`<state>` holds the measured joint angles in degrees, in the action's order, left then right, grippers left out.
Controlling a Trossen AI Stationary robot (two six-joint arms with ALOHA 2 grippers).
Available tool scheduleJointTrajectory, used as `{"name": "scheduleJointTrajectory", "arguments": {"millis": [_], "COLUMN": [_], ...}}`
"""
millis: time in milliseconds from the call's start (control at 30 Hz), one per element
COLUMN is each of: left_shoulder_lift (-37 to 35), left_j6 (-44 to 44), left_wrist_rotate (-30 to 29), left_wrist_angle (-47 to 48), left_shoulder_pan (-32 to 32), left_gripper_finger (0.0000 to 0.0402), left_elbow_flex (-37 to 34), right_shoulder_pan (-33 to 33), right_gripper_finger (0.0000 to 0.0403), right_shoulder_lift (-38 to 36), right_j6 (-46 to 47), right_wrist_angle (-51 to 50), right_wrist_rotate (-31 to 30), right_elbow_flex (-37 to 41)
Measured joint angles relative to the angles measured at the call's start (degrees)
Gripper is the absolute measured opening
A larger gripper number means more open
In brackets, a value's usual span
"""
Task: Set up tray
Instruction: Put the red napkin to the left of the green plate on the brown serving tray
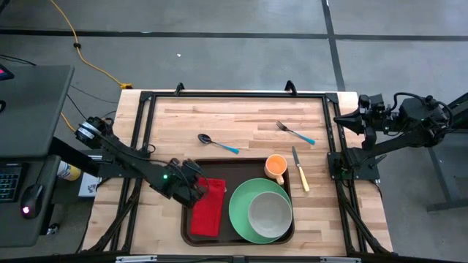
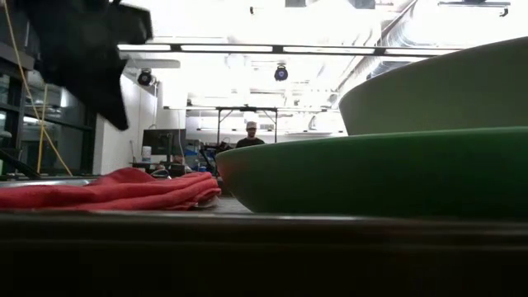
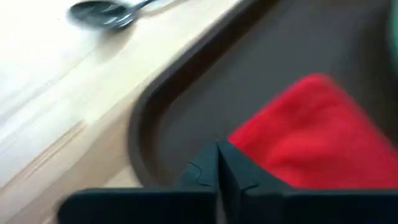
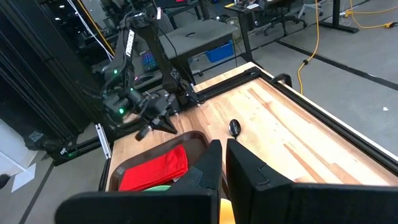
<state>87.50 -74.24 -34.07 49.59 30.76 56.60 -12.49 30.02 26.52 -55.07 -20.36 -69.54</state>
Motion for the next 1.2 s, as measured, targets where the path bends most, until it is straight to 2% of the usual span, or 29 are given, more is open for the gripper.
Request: {"name": "scheduleJointTrajectory", "arguments": {"millis": [67, 167, 233, 467, 967, 1200], "left_shoulder_lift": [-0.4, -0.7, -0.7, -0.7, 3.7, 4.7], "left_j6": [4.8, 8.8, 10.2, 11.0, -0.8, -2.8], "left_wrist_rotate": [0.9, 6.4, 9.7, 11.5, 11.6, 10.6], "left_wrist_angle": [-5.6, -9.1, -12.3, -19.2, -15.5, -17.0], "left_shoulder_pan": [0.0, -0.2, -0.4, -0.4, -0.4, -0.4], "left_gripper_finger": [0.0014, 0.0021, 0.0012, 0.0011, 0.0012, 0.0011], "left_elbow_flex": [0.1, 0.0, -0.3, -1.3, -1.4, -1.3], "right_shoulder_pan": [0.0, 0.0, 0.0, 0.0, 0.0, 0.0], "right_gripper_finger": [0.0, 0.0, 0.0, 0.0, 0.0, 0.0], "right_shoulder_lift": [0.0, 0.0, 0.0, 0.0, 0.0, 0.0], "right_j6": [0.0, 0.0, 0.0, -0.6, -1.3, -2.5], "right_wrist_angle": [0.0, 0.0, 0.0, 0.0, 0.0, 0.0], "right_wrist_rotate": [-0.1, -0.1, -0.1, -0.7, -0.4, -0.2], "right_elbow_flex": [0.0, 0.0, 0.0, 0.0, 0.0, 0.0]}}
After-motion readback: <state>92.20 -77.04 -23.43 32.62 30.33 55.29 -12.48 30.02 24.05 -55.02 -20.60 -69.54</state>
